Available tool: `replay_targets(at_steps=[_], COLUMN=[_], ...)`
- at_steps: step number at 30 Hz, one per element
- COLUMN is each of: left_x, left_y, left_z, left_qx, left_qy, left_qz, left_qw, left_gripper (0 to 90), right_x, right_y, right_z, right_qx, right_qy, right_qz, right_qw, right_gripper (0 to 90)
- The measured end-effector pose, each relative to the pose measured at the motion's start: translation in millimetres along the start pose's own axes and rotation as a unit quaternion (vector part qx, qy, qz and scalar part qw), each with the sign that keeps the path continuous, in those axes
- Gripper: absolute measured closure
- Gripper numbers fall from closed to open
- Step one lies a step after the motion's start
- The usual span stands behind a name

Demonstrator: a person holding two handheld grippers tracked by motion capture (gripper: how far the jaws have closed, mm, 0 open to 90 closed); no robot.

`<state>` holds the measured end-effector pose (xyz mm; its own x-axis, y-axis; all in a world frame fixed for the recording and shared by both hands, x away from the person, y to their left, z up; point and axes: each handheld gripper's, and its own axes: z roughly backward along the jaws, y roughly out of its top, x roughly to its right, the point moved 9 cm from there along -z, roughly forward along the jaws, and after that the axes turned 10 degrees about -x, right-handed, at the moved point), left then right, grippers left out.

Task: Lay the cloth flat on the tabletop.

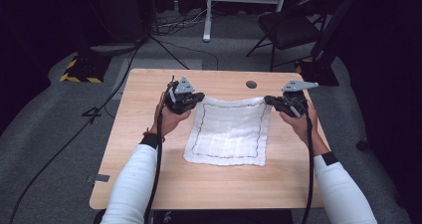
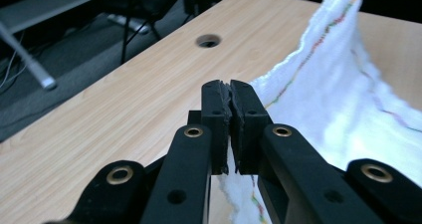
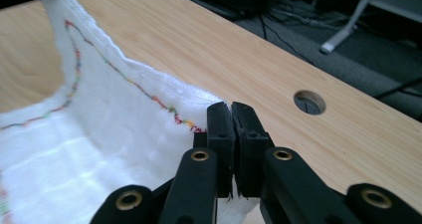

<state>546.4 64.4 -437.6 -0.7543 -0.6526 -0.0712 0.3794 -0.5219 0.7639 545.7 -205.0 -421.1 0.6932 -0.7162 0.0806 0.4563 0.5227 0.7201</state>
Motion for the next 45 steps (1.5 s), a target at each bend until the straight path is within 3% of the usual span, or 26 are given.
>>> replay_targets(at_steps=[3, 4, 7, 10, 13, 15, 17, 22, 28, 30, 31, 37, 40, 41, 42, 44, 45], left_x=[-6.6, -14.4, -22.3, -25.4, -20.7, -19.3, -15.0, 3.9, 22.5, 30.0, 36.5, 55.7, 63.8, 63.8, 68.6, 72.3, 72.3], left_y=[-2.2, -4.0, -7.9, -11.6, -14.1, -16.2, -22.5, -47.9, -72.5, -80.9, -90.3, -119.9, -134.6, -134.6, -139.8, -146.8, -147.8], left_z=[-12.5, -23.7, -40.0, -50.3, -50.5, -50.1, -48.1, -35.4, -24.6, -21.4, -19.5, -14.3, -13.5, -13.5, -12.4, -12.8, -12.4], left_qx=[-0.012, -0.031, -0.058, -0.074, -0.07, -0.072, -0.085, -0.099, -0.113, -0.116, -0.128, -0.138, -0.162, -0.162, -0.165, -0.177, -0.171], left_qy=[0.009, 0.023, 0.036, 0.047, 0.037, 0.038, 0.03, 0.007, -0.009, -0.015, -0.017, -0.053, -0.053, -0.053, -0.059, -0.066, -0.066], left_qz=[0.011, 0.014, 0.016, 0.025, 0.032, 0.032, 0.028, 0.011, -0.004, -0.007, -0.012, 0.0, -0.006, -0.006, -0.008, -0.006, 0.002], left_qw=[0.9998, 0.9992, 0.9975, 0.9958, 0.9963, 0.9961, 0.9955, 0.995, 0.9936, 0.9931, 0.9915, 0.989, 0.9854, 0.9854, 0.9845, 0.9819, 0.983], left_gripper=[85.7, 86.0, 85.3, 73.3, 62.5, 54.2, 47.8, 35.5, 28.7, 27.8, 26.6, 25.0, 24.3, 24.0, 24.1, 23.7, 22.9], right_x=[9.7, 13.3, 18.9, 25.0, 22.9, 20.9, 19.0, 0.2, -17.5, -30.2, -35.6, -65.1, -74.7, -74.7, -76.0, -77.5, -75.1], right_y=[1.1, 1.1, 0.9, 2.2, -1.3, -4.3, -8.0, -36.8, -59.9, -73.8, -79.9, -107.4, -119.7, -119.7, -129.4, -138.4, -144.2], right_z=[-19.2, -27.9, -45.6, -56.5, -59.6, -58.4, -57.0, -48.8, -41.5, -37.8, -36.9, -33.6, -32.3, -32.3, -31.6, -31.0, -30.6], right_qx=[-0.01, -0.018, -0.039, -0.048, -0.057, -0.048, -0.047, -0.052, -0.059, -0.06, -0.065, -0.109, -0.121, -0.121, -0.136, -0.149, -0.157], right_qy=[-0.006, -0.016, -0.031, -0.073, -0.071, -0.058, -0.053, -0.033, 0.002, 0.022, 0.023, 0.025, 0.027, 0.027, 0.013, 0.015, 0.001], right_qz=[-0.014, -0.012, -0.009, 0.006, -0.002, -0.011, -0.016, -0.004, 0.001, 0.001, 0.008, 0.048, 0.051, 0.051, 0.045, 0.034, 0.04], right_qw=[0.9998, 0.9996, 0.9987, 0.9962, 0.9959, 0.9971, 0.9974, 0.9981, 0.9983, 0.998, 0.9976, 0.9926, 0.991, 0.991, 0.9896, 0.9882, 0.9867], right_gripper=[86.3, 86.2, 83.2, 78.0, 69.4, 64.3, 63.3, 56.5, 46.6, 41.5, 39.9, 36.8, 34.5, 34.5, 31.0, 29.8, 29.0])
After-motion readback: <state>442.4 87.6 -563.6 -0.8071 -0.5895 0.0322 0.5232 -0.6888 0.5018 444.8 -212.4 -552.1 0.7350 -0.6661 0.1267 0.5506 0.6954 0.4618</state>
